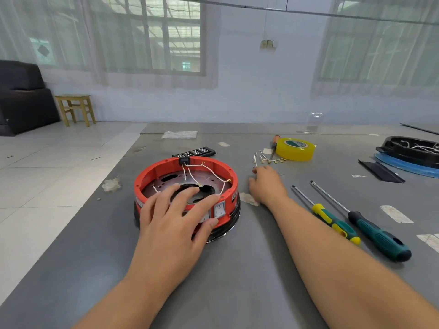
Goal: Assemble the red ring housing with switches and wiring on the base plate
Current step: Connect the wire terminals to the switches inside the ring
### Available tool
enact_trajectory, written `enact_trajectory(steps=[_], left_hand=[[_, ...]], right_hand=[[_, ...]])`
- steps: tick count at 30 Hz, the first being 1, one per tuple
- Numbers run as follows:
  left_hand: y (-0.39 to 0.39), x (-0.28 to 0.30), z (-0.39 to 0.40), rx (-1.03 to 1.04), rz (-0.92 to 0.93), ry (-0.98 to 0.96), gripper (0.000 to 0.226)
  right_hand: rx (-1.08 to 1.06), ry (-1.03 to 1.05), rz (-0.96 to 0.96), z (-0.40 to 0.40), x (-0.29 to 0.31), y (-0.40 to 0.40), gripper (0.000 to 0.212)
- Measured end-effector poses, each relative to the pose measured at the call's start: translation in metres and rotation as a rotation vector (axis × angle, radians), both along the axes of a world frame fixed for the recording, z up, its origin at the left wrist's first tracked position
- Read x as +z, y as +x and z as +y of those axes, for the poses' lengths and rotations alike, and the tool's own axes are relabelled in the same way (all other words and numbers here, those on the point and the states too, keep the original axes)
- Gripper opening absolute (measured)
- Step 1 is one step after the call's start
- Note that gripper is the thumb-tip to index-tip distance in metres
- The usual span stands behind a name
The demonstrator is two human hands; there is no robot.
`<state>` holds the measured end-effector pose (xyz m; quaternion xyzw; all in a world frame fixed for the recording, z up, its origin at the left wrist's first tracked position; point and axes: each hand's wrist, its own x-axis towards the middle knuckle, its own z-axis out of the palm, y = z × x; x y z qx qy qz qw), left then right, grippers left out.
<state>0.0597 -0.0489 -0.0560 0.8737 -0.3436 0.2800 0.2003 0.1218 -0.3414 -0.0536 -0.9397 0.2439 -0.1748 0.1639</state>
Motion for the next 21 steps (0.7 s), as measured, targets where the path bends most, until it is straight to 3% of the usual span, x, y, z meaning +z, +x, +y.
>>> enact_trajectory(steps=[5,10,21], left_hand=[[0.008,-0.007,0.002,-0.011,0.009,-0.028,0.042],[0.009,-0.009,0.002,-0.013,0.002,-0.048,0.042],[0.007,-0.007,0.001,-0.026,-0.01,-0.072,0.041]], right_hand=[[-0.12,-0.022,-0.062,-0.031,0.002,0.039,0.037],[-0.093,-0.074,-0.094,-0.045,0.005,0.056,0.032],[-0.154,-0.202,-0.049,-0.036,0.007,0.047,0.025]])
